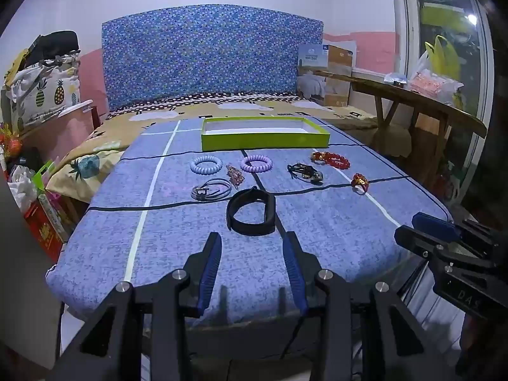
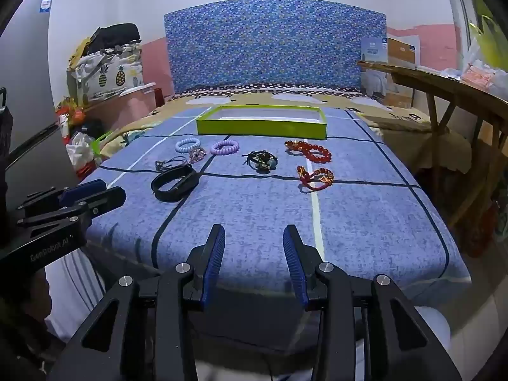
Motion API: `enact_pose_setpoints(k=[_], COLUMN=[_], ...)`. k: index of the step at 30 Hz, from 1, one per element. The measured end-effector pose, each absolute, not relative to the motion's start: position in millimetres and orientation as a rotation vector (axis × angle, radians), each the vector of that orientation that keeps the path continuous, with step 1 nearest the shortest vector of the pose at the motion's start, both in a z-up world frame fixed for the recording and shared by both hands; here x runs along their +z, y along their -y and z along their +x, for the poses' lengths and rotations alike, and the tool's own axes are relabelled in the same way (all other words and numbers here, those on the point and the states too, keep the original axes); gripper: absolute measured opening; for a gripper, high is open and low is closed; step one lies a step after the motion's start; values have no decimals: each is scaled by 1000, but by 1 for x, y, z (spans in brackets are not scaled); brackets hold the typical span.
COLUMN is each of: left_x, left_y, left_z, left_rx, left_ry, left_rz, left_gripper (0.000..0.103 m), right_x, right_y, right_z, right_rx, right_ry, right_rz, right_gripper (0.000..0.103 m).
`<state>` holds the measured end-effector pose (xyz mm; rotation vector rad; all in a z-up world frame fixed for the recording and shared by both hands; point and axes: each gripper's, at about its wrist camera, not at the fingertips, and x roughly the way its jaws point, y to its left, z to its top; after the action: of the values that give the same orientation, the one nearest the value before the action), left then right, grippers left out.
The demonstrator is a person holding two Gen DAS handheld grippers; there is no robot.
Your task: Organize jewelry
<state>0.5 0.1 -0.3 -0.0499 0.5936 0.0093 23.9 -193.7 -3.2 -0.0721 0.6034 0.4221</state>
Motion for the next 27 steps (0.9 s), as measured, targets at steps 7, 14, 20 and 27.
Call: enact_pose_setpoints(k=[7,14,20,27], left_x=[-1,0,1,2], left_y=[1,6,5,-1], left_z=[0,-2,-4,-4], left_rx=[9,8,10,11], left_ry=[-581,-582,-584,-586], left_rz=[-38,-38,-41,-48], left_gripper=[42,42,42,42], right_x=[-3,-2,-4,0], right_y=[194,194,194,193], right_z=[24,23,24,22], right_rx=[428,424,424,425], right_ry=[-608,-606,-605,-606], right_rz=[-70,-73,-75,-75], right_gripper=[39,39,39,39])
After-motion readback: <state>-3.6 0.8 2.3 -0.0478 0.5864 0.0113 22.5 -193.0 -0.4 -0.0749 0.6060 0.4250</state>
